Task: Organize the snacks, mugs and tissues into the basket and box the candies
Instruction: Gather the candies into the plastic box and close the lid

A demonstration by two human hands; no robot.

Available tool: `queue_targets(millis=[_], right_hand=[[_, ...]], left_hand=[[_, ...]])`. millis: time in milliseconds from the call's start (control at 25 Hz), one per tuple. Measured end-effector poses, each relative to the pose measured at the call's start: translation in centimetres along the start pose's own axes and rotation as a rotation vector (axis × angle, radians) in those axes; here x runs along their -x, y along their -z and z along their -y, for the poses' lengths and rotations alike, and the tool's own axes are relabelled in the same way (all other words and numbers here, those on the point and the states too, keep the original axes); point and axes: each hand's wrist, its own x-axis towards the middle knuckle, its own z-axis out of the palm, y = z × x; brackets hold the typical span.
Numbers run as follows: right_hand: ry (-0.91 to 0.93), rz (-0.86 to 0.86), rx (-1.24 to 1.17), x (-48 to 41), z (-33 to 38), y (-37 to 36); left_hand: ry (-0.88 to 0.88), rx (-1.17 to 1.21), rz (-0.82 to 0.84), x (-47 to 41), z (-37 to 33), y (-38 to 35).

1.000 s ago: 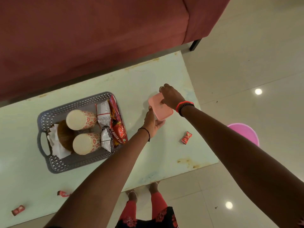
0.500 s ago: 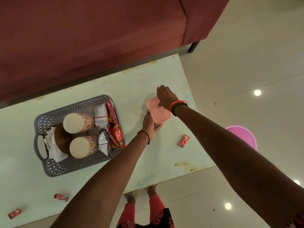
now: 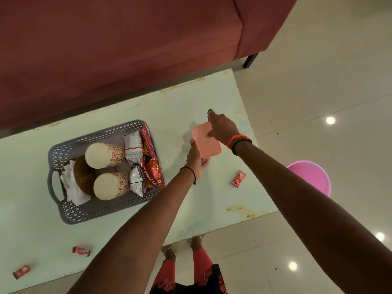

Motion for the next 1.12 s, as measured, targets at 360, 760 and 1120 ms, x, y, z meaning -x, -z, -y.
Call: queue_targets(millis=[360, 760, 1120], right_hand=[[0.026, -0.066, -0.365, 9.3, -0.3, -0.7], [0.436, -0.201, 0.222, 19.6, 0.1, -12.6], [0.378, -0.092, 0.281, 17.4, 0.9, -17.1]], left_hand=[[-0.027, -0.083, -0.097, 3.8, 4.2, 3.9], [-0.479, -1.064, -0.092, 7.0, 10.0, 11.9], [-0.73, -1.556, -0.131, 5.6, 13.2, 18.6]])
